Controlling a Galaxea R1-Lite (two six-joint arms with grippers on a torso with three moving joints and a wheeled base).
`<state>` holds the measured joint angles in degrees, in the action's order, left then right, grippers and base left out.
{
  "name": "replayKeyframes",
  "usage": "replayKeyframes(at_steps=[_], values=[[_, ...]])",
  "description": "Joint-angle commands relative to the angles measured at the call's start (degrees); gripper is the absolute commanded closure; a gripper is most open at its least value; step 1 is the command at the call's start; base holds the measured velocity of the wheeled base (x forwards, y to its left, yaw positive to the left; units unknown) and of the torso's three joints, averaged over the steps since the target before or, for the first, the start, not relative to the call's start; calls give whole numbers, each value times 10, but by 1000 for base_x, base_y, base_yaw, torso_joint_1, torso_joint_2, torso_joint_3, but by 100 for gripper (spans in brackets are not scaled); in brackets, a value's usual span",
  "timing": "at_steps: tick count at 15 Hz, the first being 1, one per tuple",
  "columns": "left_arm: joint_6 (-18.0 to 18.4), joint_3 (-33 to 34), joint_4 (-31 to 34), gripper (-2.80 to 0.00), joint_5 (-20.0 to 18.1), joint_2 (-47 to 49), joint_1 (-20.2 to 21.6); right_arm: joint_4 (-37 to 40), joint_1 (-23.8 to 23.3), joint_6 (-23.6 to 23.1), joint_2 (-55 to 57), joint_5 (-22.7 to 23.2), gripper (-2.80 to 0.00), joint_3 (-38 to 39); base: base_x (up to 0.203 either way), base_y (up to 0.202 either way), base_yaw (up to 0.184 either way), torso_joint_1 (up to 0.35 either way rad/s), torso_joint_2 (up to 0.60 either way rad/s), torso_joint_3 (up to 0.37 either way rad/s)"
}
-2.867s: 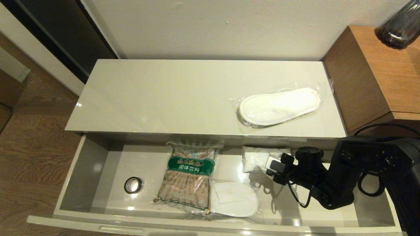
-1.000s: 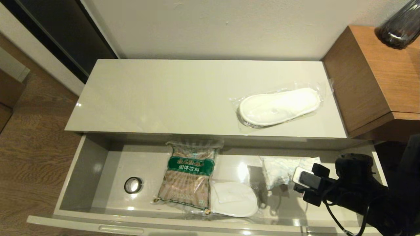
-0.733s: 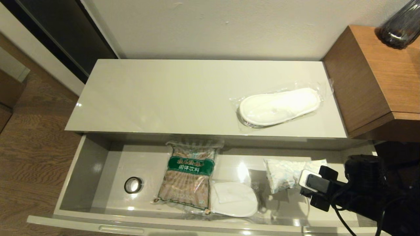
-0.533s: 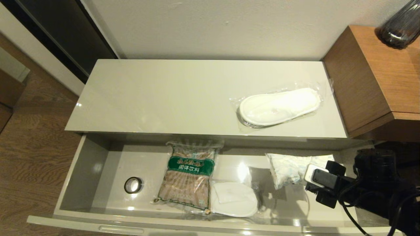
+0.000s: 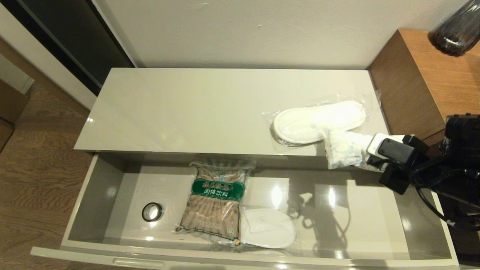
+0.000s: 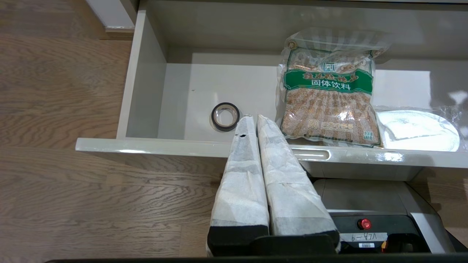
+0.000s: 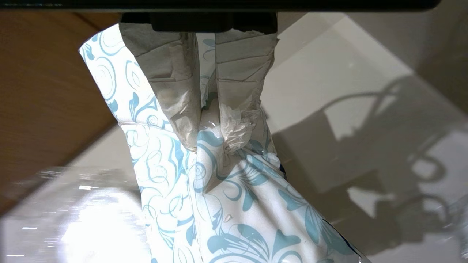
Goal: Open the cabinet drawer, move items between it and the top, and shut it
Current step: Place the tissue on the table
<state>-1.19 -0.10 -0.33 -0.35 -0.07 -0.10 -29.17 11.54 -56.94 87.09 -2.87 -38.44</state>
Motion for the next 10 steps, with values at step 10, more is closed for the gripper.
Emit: replayKeyframes(at_steps=[10], values=[[0, 0, -1, 0, 0, 1, 0, 56, -9, 59, 231, -123, 0, -421, 0, 0, 0, 0, 0, 0]])
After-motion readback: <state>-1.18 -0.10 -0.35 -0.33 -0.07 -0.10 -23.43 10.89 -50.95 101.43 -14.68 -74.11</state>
